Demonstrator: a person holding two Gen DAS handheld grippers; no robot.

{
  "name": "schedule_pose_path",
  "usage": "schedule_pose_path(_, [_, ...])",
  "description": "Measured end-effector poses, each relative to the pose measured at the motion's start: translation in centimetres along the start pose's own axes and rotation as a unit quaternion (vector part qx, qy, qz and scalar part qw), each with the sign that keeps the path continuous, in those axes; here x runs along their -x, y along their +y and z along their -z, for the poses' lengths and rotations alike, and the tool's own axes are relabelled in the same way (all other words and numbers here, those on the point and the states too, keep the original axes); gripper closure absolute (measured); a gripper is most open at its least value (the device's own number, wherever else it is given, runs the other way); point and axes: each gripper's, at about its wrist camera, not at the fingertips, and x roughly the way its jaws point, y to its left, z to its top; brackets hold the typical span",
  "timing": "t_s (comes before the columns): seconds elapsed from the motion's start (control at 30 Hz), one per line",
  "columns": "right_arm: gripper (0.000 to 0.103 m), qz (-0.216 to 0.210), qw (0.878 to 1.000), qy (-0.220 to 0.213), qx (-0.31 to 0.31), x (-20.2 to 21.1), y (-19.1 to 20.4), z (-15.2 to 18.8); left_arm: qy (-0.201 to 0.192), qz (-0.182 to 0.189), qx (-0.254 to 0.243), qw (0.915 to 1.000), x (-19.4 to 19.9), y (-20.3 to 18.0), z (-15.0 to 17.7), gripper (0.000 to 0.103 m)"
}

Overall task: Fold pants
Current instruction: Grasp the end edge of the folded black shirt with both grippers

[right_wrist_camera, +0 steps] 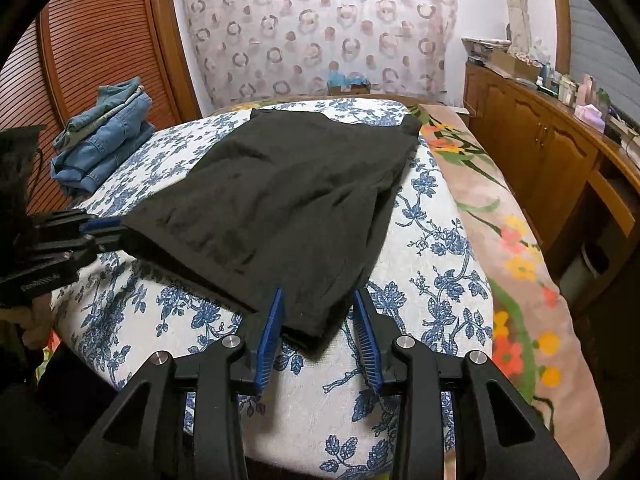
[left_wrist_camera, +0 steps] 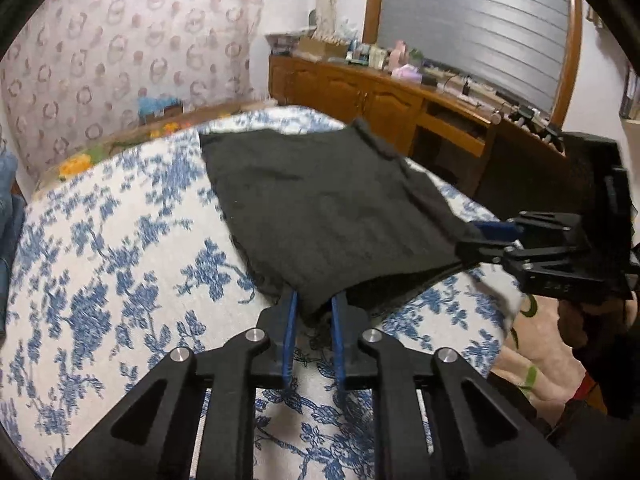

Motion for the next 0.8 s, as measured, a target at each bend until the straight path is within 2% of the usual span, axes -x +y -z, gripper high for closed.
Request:
schedule_pose_path(0.17, [0.066, 0.003, 1.000, -0.001, 0.006, 0.0, 0.2, 0.0, 0.006, -0.009, -0.021, 0.9997, 0.4, -1.0, 0.7, 0.087])
schedule_pose_path(0.47, [0.066, 0.010, 1.000, -0.023, -0.013, 0.4, -0.2, -0.1, 0.033, -0.015, -0.013, 0.9992, -1.1, -0.5, 1.6, 0.087])
schedule_pose_path(0.6, [0.066, 0.013, 1.000, -0.007, -0.024, -0.4, -0.5, 0.1, 0.035, -0.014, -0.010, 0.9992, -1.3, -0.3, 1.6, 0.087])
schedule_pose_path(0.8, [0.066, 0.016, 1.000, -0.007, -0.024, -0.2, -0.4, 0.2, 0.025, -0.015, -0.007, 0.9995, -0.3, -0.2, 1.6, 0.085])
